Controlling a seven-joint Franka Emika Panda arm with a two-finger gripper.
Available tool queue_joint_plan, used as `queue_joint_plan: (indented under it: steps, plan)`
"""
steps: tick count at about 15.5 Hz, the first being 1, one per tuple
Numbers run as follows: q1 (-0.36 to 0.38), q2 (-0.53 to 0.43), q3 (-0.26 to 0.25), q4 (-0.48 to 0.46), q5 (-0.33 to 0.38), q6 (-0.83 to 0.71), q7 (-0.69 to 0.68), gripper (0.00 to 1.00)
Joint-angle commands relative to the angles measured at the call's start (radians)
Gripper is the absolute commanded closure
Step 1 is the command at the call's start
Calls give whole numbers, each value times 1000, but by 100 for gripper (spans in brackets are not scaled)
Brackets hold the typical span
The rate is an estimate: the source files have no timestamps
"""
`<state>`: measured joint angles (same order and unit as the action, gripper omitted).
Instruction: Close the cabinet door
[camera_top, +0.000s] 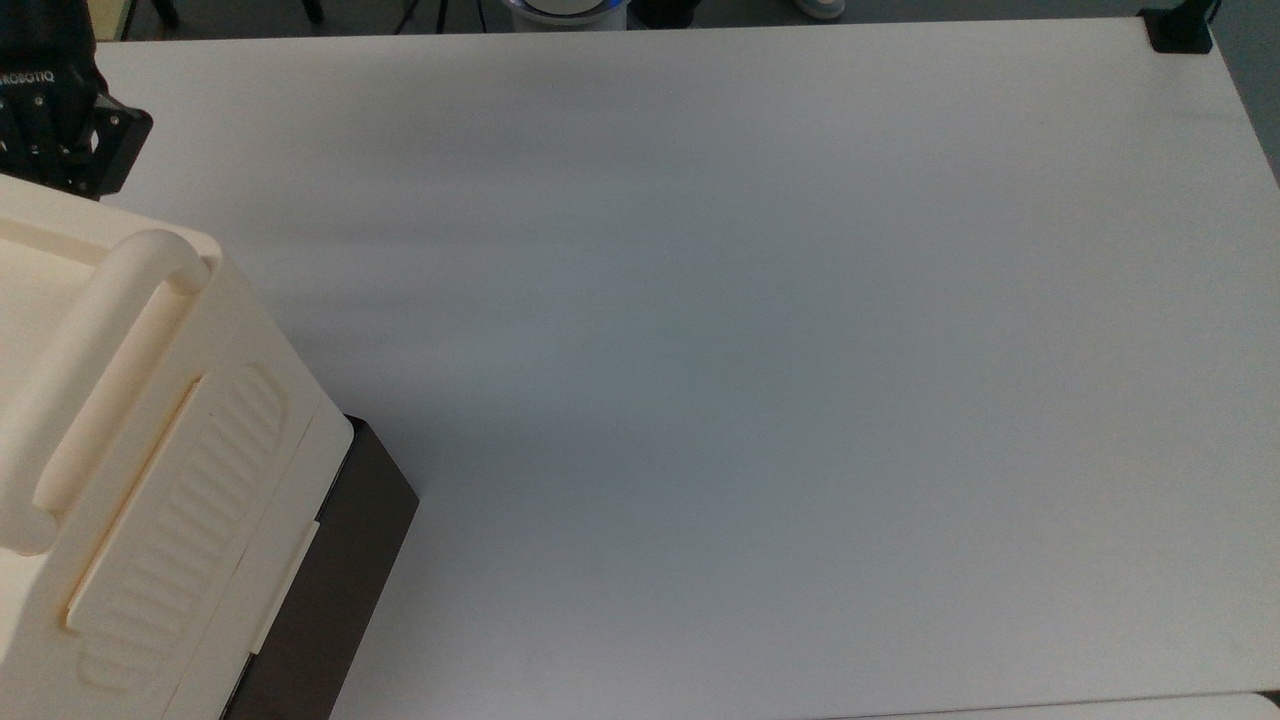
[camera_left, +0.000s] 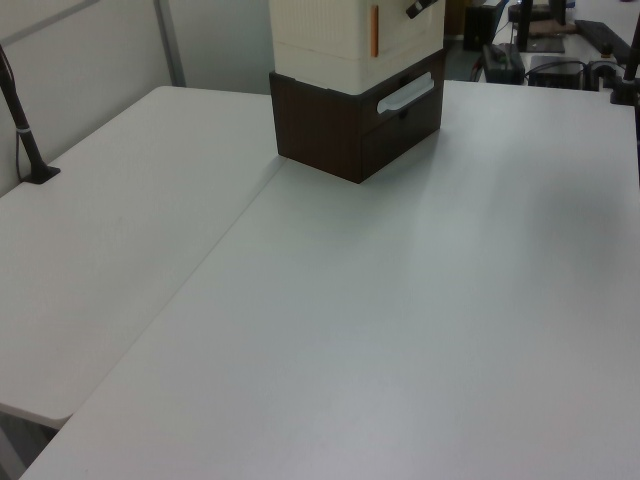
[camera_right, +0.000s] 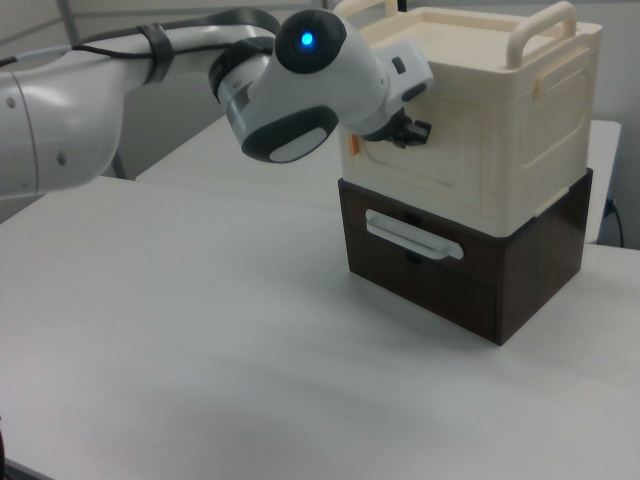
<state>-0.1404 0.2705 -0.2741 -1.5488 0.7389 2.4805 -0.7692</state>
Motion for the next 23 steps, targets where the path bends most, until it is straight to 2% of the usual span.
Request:
queue_joint_plan:
  steps: [1,3,4,8,10,12,13,15,16,17,20,23]
  plan:
    - [-1,1,0,7,11,17,16,100]
    - [-4,-7,-2,7,7,-40,13,100]
    - [-8,-26,-2,6,-21,-99,11,100]
    - [-14,-92,-3,10,-199,-442,16,100]
    - [-15,-128,-4,15,-254,-623,22,100]
    - [-8,-171,-4,24,-297,-771,51,94]
    - [-1,-189,-2,26,-344,-835,88,89]
    - [48,-224,1,26,-446,-943,178,53]
    - [76,-240,0,26,-466,-968,227,16]
    - [100,-253,0,24,-490,-977,272,0]
    - [229,-264,1,24,-607,-980,417,0]
    - [310,-264,7,26,-665,-966,686,0]
